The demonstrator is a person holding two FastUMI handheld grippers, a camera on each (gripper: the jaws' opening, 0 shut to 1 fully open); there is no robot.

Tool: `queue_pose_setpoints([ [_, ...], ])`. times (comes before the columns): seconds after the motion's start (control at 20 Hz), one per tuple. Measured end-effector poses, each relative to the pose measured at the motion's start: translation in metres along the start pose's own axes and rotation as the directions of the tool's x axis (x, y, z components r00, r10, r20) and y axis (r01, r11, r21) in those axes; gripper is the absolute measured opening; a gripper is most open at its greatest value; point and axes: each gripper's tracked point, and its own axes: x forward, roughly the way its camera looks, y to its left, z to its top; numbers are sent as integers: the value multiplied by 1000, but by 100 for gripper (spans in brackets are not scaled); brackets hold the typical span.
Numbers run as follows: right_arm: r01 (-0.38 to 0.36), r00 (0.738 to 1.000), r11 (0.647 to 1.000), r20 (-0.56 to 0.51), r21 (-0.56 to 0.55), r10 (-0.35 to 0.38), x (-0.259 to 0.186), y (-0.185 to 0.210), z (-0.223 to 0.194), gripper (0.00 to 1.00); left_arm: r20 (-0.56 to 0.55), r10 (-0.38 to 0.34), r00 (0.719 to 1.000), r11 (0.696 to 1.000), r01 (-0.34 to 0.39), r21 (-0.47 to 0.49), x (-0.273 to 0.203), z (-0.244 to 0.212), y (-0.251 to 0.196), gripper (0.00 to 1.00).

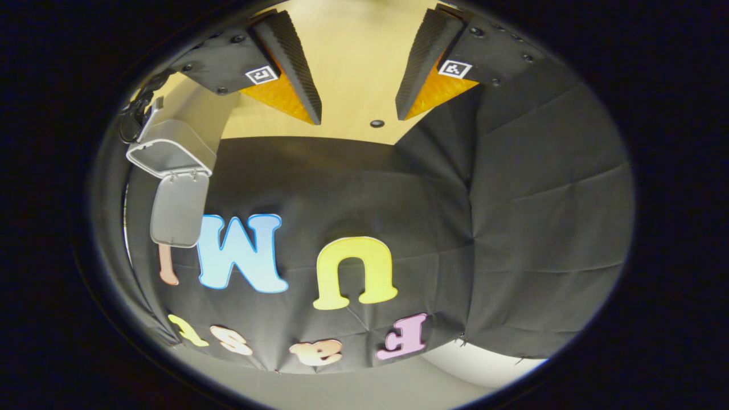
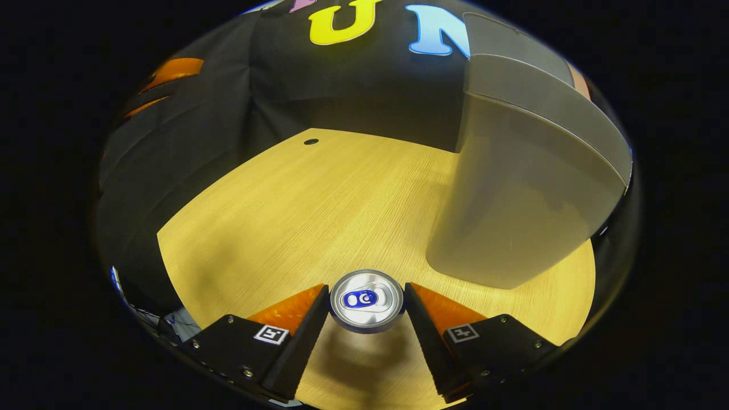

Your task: Press the lid of the desktop garbage bin to open it, pick up the crumpled paper on the desktop and throw it into the bin, then pick up the pop can on the desktop and drop it into the bin, and finally close the garbage bin lid.

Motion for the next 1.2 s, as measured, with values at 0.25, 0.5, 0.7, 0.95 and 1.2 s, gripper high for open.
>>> queue_pose_setpoints([
  [0.25,8,1000,1000,26,-18,-7,-10,-3,7,83,7,-5,1000,1000,5,3,-1,2,-2,94],
  [0.5,5,994,999,108,-50,0,-29,-2,38,84,10,-15,1000,1000,15,-1,0,4,-7,94],
  [0.7,-5,980,998,200,-70,19,-53,4,77,83,13,-23,1000,1000,23,-12,2,5,-12,94],
  [0.95,-30,941,997,335,-66,50,-88,11,139,83,13,-33,999,999,33,-18,4,6,-18,87],
  [1.2,-55,872,998,485,-29,62,-131,4,209,83,9,-42,999,999,42,-28,5,6,-25,80],
])
